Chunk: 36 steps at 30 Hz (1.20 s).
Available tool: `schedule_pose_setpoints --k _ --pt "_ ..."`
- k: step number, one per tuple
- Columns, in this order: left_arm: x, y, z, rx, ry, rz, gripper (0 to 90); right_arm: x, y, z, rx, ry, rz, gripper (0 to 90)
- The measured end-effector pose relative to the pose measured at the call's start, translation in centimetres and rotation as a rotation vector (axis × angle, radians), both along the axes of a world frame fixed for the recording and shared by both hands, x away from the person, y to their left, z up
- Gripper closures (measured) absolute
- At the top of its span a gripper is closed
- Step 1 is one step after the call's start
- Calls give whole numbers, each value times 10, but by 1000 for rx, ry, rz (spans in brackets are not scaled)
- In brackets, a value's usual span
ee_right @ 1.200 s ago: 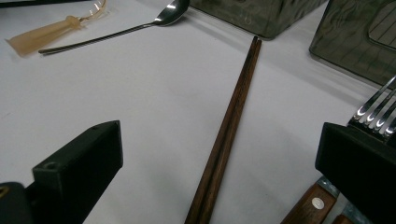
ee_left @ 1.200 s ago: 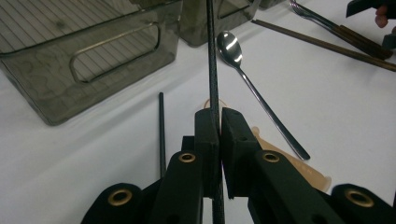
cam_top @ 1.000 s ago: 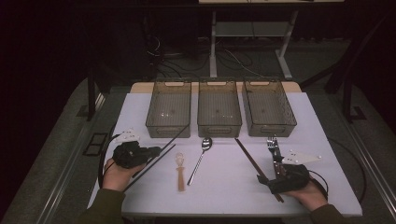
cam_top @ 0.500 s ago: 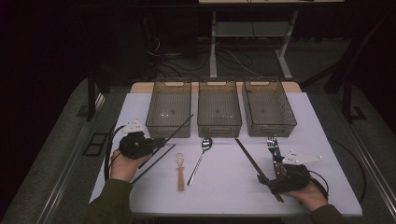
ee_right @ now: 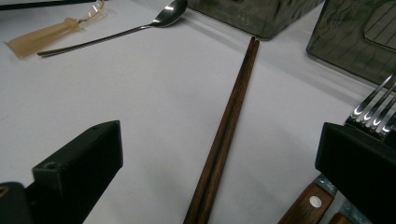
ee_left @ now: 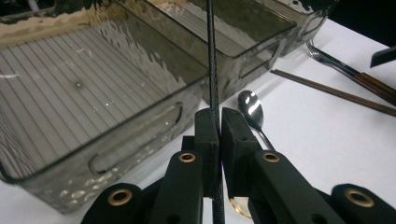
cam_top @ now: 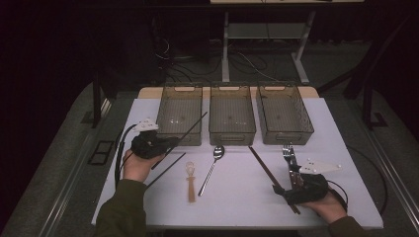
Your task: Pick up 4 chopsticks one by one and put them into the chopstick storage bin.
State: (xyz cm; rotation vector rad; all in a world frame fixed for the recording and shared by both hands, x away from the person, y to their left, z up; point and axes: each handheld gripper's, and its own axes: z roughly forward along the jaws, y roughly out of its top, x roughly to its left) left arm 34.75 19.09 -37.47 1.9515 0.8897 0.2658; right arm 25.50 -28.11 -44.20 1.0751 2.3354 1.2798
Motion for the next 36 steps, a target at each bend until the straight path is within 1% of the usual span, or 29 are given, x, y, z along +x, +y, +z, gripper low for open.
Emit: schedule_pose_setpoints --k 7,13,17,21,26,31,36 --pt "13 -4 1 -1 -1 9 854 0 0 0 2 2 -2 6" --pt "23 -8 2 -7 7 20 854 -1 -1 1 6 -1 0 6" --pt "31 -13 3 -2 6 14 854 -1 -1 0 5 1 1 5" --pt "38 -18 6 -1 5 21 854 0 -1 0 6 -1 -2 6" --pt "46 -22 12 14 4 19 854 -1 -1 1 5 -2 -2 6" --pt "54 -26 19 14 -1 24 854 -1 -2 1 9 -1 -7 6" --pt "65 -29 26 33 -11 27 854 -1 -1 1 11 -3 -9 5"
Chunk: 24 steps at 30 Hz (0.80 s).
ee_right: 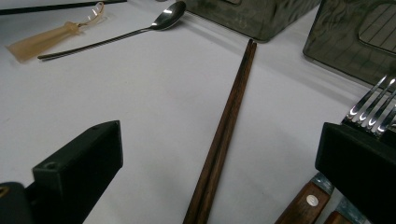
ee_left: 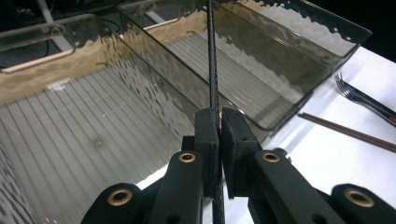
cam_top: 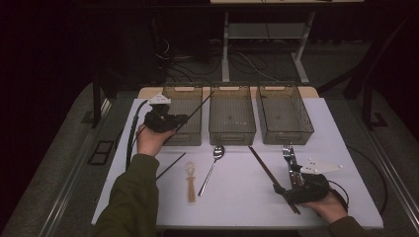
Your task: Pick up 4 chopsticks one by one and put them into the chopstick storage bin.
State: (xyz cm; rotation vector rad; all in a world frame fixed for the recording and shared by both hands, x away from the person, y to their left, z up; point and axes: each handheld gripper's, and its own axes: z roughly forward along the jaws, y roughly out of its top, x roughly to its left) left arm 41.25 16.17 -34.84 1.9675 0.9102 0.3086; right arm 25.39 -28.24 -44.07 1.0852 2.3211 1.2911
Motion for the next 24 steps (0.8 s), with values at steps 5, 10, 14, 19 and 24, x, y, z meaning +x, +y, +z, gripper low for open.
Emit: schedule_pose_setpoints --k 5,10,14,19,24 --pt "13 -2 4 16 1 24 854 0 0 0 0 1 0 6" --pt "29 1 5 36 -1 53 854 -1 -1 1 4 -1 -3 6" --pt "40 5 3 12 -9 91 854 -1 0 1 5 -3 -2 5" --pt "51 12 -4 31 -19 119 854 -1 -2 1 9 -5 -5 5" --pt "61 19 -15 44 0 162 854 -1 0 1 9 -2 -1 6"
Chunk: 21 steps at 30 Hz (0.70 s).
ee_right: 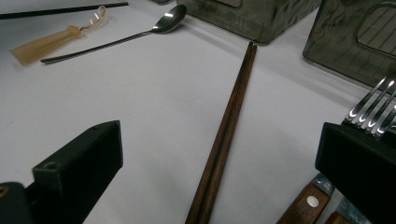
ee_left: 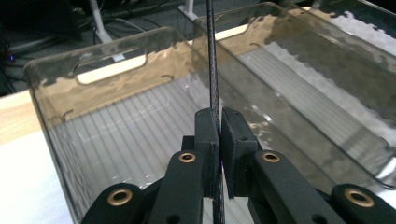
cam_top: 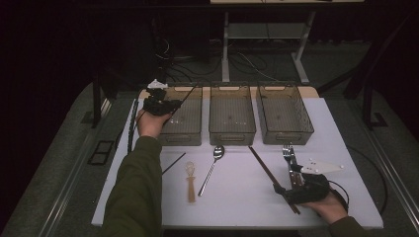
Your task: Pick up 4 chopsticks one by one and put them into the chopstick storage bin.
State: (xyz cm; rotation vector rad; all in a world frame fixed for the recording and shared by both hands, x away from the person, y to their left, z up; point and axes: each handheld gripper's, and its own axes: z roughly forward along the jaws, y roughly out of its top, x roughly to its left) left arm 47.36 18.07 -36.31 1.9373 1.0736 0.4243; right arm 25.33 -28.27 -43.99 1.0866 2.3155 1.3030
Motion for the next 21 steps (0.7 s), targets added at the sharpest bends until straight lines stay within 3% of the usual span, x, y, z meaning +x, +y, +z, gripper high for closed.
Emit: schedule_pose_setpoints --k 5,9,12,16,21 --pt "6 3 -10 4 27 26 854 1 -1 -1 -1 4 -6 6" --pt "9 1 -18 77 50 43 853 1 -1 -1 -1 3 -4 6" --pt "10 1 -22 100 77 46 853 0 0 -1 -3 4 2 5" --pt "10 -2 -22 124 81 55 845 1 0 -1 -2 5 0 5" --pt "10 -2 -22 116 77 65 688 0 0 -1 -3 0 3 6"
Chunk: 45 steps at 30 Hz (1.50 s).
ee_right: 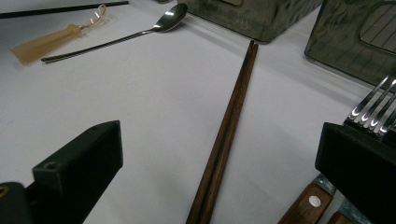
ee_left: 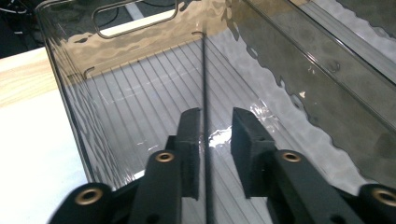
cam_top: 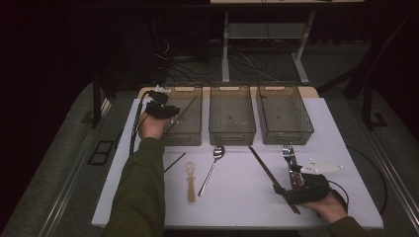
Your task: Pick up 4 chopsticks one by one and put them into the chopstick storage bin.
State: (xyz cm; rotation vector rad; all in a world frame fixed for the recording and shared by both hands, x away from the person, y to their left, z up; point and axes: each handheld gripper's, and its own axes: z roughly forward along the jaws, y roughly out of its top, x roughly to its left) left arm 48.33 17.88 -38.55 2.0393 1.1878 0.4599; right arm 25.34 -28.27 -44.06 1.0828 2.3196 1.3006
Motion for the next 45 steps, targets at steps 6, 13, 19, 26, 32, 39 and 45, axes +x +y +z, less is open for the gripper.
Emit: schedule_pose_setpoints --k 6,13,19,26,32,39,45 --pt "-1 1 0 -15 -7 -12 598 0 0 0 0 4 -2 6" --pt "-9 2 9 -70 -25 -60 434 0 0 0 0 4 -1 5" --pt "-21 3 23 -70 -44 -104 341 0 0 0 2 -2 -2 6" --pt "-40 4 32 -62 -68 -173 264 0 0 0 0 0 -3 6" --pt "-56 4 34 -66 -73 -201 186 0 1 0 1 -3 -3 5" --pt "-74 2 32 -86 -62 -218 84 0 0 0 2 1 -9 5" --pt "-87 2 35 -63 -54 -239 16 0 0 0 3 0 -9 5"
